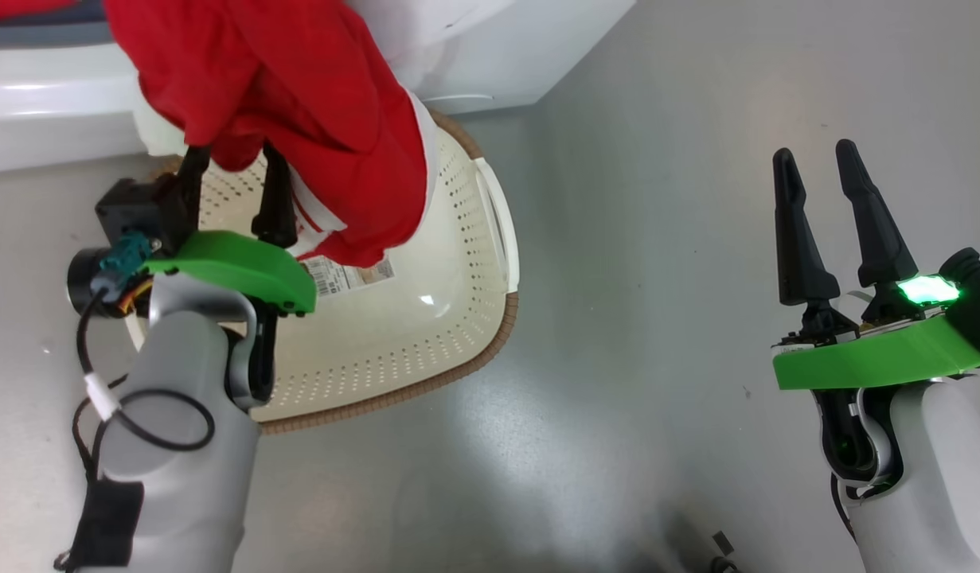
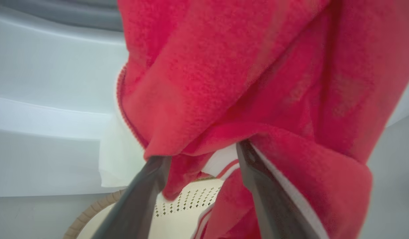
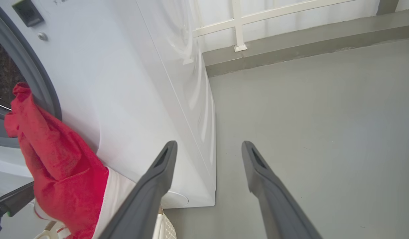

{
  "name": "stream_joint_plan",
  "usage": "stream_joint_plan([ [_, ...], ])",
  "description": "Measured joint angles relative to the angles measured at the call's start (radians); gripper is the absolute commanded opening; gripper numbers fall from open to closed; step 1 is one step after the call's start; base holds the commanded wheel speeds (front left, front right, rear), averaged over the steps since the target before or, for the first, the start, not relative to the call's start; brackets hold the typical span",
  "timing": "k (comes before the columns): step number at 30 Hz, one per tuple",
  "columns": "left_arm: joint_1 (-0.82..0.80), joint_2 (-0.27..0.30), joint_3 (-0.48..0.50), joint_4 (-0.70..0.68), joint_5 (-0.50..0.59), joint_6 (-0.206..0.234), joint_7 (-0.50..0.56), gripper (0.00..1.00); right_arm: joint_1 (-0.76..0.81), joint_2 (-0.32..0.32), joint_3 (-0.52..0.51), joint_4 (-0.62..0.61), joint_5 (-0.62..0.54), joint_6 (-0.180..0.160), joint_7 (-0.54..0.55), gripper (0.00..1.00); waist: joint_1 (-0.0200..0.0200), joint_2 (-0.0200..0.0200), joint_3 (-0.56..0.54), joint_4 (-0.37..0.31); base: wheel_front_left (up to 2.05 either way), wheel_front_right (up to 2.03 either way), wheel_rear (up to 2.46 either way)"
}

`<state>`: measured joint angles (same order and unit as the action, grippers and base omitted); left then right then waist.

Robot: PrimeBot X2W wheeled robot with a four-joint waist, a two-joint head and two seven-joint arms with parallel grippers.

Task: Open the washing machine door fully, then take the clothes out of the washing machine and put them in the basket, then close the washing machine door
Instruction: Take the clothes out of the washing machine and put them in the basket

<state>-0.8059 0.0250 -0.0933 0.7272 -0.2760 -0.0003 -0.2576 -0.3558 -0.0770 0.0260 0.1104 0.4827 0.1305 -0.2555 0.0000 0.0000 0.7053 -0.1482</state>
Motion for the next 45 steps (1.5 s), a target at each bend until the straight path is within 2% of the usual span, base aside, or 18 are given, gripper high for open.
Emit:
stream_joint_plan([
  [20,0.17,0.0,-0.03,-0.262,-0.042,0.002,0.0,1.0,0.042,-0.045,-0.01,0.004,-0.01,0.0,0.0,1.0,0.0,0.0,-0.079,0.073,0.0,0.0,0.0],
  [30,0.274,0.001,-0.05,-0.387,-0.035,0.029,0.0,1.0,0.058,-0.053,-0.011,0.008,-0.011,0.0,0.0,1.0,0.0,0.0,-0.119,0.105,0.0,0.0,0.0],
  [45,0.443,0.003,-0.061,-0.539,-0.019,0.098,0.0,1.0,0.086,-0.067,-0.013,0.007,-0.018,0.0,0.0,1.0,0.0,0.0,-0.127,0.133,0.0,0.0,0.0],
])
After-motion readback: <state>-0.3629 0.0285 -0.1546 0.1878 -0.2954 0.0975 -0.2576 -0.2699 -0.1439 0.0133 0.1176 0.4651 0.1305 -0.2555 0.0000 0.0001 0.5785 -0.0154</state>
